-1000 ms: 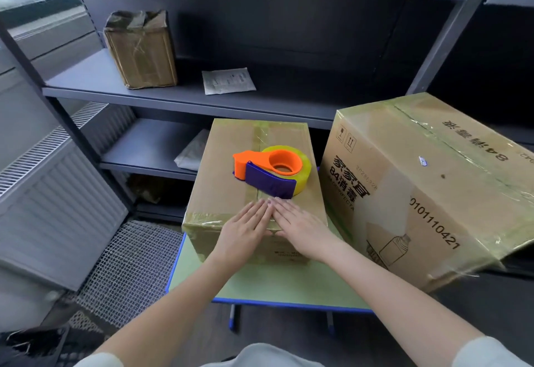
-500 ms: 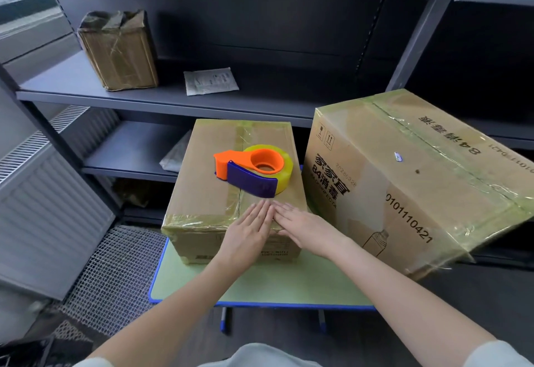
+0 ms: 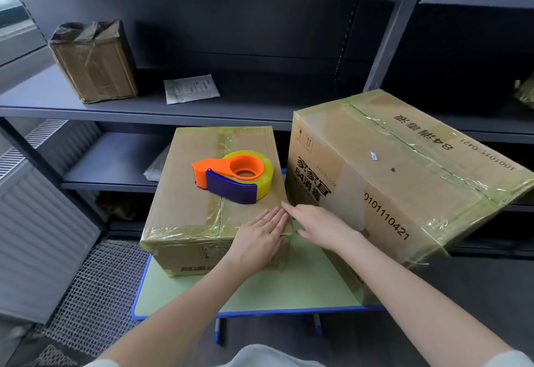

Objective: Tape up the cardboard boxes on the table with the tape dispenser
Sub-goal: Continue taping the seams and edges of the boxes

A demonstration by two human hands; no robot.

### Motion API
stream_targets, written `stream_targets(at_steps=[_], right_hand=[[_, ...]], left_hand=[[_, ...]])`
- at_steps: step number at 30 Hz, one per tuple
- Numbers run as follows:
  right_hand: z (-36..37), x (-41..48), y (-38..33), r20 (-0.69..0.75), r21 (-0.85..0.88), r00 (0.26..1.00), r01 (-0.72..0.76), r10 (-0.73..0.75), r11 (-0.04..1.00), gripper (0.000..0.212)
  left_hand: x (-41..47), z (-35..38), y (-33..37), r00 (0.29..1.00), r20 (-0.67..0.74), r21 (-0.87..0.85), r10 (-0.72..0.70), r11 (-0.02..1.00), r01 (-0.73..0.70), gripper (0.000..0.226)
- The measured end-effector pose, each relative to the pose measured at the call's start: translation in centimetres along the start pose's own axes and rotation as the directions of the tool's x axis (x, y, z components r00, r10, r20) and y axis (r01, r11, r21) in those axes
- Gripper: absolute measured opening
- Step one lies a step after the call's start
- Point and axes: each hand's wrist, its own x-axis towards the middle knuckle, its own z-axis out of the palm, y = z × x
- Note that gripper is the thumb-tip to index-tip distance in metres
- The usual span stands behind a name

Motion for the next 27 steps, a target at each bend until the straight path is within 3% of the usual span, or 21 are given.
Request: stream_targets(at_steps=[5,14,20,27], right_hand=[[-0.4,0.5,-0.3,0.026,-0.040,0.999,0.041,-0.040,0.998,0.083],[-1.2,1.0,-1.3,0.058,-0.099,0.997,0.050,-0.044,0.994,0.081],[-1.6,0.9,-1.6,0.046,-0.099,0.998,0.055,-0.051,0.994,0.079],[-1.9,1.4,-1.1,0.090,-0.065,0.993,0.084,-0.078,0.994,0.077]], left_hand=[[0.4,0.3,0.6,0.999,-0.024,-0.038,-0.044,0.998,0.043,0.043],[-0.3,-0.2,0.5,0.997,0.079,-0.021,-0.014,1.000,0.016,0.054],[0.0,1.1,0.4,1.000,-0.019,-0.002,-0.001,1.000,0.001,0.046],[0.1,1.3,0.7,0.999,-0.029,-0.008,-0.025,1.000,0.025,0.054]])
